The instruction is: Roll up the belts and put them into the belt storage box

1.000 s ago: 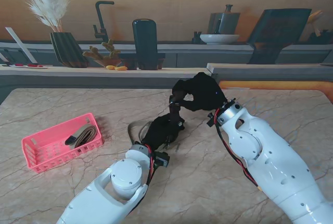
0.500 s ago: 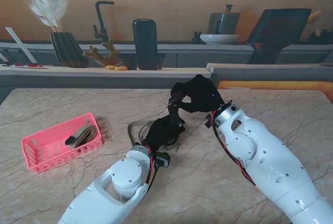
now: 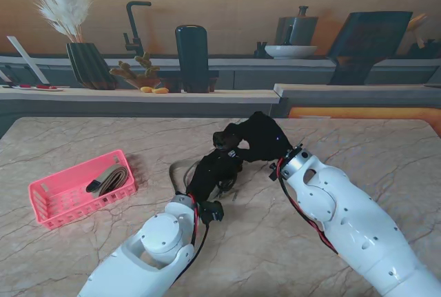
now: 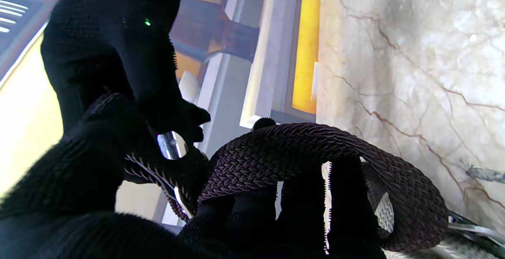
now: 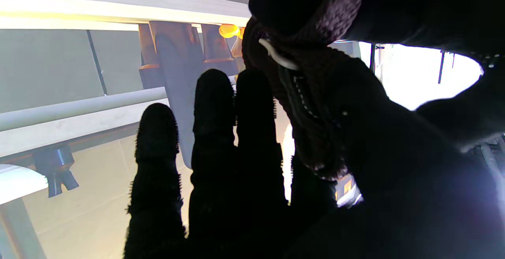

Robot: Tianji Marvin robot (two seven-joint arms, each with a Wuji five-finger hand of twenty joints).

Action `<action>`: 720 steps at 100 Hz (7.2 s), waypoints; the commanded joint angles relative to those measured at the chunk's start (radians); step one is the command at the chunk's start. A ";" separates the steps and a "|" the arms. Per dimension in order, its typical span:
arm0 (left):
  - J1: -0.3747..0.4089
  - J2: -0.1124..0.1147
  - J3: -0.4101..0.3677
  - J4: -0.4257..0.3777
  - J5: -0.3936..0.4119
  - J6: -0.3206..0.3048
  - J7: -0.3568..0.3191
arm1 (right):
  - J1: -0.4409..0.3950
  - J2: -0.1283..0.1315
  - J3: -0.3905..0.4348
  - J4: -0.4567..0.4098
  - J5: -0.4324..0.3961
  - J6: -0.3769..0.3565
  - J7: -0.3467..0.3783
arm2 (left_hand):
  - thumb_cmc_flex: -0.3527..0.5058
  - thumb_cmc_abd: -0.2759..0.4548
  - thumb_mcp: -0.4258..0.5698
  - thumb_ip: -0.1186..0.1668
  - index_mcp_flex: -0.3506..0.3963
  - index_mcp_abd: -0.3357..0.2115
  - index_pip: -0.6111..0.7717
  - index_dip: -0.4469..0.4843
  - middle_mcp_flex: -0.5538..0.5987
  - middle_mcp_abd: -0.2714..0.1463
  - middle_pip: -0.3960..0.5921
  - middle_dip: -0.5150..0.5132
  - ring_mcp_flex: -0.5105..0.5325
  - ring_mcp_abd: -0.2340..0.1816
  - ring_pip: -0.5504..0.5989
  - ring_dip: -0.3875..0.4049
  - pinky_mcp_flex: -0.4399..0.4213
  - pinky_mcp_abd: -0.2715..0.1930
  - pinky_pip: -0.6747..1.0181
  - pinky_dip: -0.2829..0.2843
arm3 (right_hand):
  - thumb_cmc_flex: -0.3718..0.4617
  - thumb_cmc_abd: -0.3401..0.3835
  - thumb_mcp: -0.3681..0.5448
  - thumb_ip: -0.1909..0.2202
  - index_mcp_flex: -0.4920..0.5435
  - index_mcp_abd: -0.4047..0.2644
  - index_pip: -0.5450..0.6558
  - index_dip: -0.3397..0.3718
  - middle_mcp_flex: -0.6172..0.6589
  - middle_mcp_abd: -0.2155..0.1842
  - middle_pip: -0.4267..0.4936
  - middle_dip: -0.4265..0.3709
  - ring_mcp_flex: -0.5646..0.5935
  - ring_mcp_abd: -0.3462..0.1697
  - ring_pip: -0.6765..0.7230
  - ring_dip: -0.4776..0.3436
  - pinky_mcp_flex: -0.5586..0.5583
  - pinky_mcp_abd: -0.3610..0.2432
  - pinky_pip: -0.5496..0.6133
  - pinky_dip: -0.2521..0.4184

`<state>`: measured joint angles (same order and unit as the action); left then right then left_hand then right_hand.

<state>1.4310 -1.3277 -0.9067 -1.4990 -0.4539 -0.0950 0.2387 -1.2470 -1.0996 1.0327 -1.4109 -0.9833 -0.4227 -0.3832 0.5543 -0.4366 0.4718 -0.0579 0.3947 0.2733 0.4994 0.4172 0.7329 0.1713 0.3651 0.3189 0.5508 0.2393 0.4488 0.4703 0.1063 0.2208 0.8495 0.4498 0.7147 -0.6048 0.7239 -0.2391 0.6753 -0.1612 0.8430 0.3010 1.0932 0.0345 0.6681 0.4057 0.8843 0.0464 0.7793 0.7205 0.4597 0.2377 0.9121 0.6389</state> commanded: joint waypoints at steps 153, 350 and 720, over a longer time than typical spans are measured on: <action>-0.011 -0.003 -0.015 -0.009 0.045 0.053 0.027 | -0.212 0.018 0.146 -0.208 -0.063 -0.024 0.049 | 0.653 0.100 0.205 -0.017 -0.008 -0.197 0.283 0.146 0.141 -0.058 0.088 0.234 0.271 -0.045 0.208 0.323 0.292 -0.001 0.259 0.181 | -0.280 -0.014 0.093 0.163 -0.190 0.035 -0.223 0.276 -0.415 0.067 -0.095 0.006 -0.165 -0.011 -0.143 -0.055 -0.077 -0.003 -0.063 -0.005; -0.045 0.063 -0.004 0.027 0.526 -0.074 0.022 | -0.105 -0.016 0.182 -0.272 0.196 0.062 0.207 | 0.177 0.039 0.057 -0.001 -0.019 -0.238 0.002 0.018 -0.105 -0.014 -0.023 0.042 -0.071 -0.020 -0.033 0.060 0.004 -0.001 -0.055 0.027 | 0.058 0.055 0.131 0.022 0.137 -0.080 0.186 0.071 0.020 0.062 0.020 0.041 0.222 0.007 0.092 0.065 0.124 -0.033 0.083 0.006; -0.011 -0.012 0.010 0.001 -0.090 -0.106 -0.003 | -0.031 0.004 -0.003 -0.014 0.017 -0.029 0.065 | -0.114 -0.084 0.084 -0.038 -0.134 -0.205 -0.045 0.036 -0.106 -0.085 -0.052 0.006 0.010 -0.080 -0.070 -0.022 0.057 0.035 0.005 -0.005 | 0.059 0.091 0.075 0.058 0.096 -0.106 0.193 0.057 -0.010 0.029 0.026 0.011 0.195 -0.023 0.073 0.046 0.106 -0.050 0.060 -0.023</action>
<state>1.4231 -1.3318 -0.8925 -1.4732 -0.5315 -0.1830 0.2407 -1.2571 -1.0933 1.0524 -1.4479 -0.9536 -0.4425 -0.3252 0.4918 -0.4803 0.5418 -0.0643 0.2692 0.2931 0.4896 0.4731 0.6359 0.1279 0.3257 0.3386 0.5675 0.2005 0.3848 0.4540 0.1702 0.2593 0.8625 0.4494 0.7055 -0.6239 0.7150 -0.2299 0.6137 -0.1241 0.8796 0.3302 1.0937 0.0837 0.6895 0.4253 1.0912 0.0459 0.8548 0.7708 0.5837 0.1941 0.9681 0.6288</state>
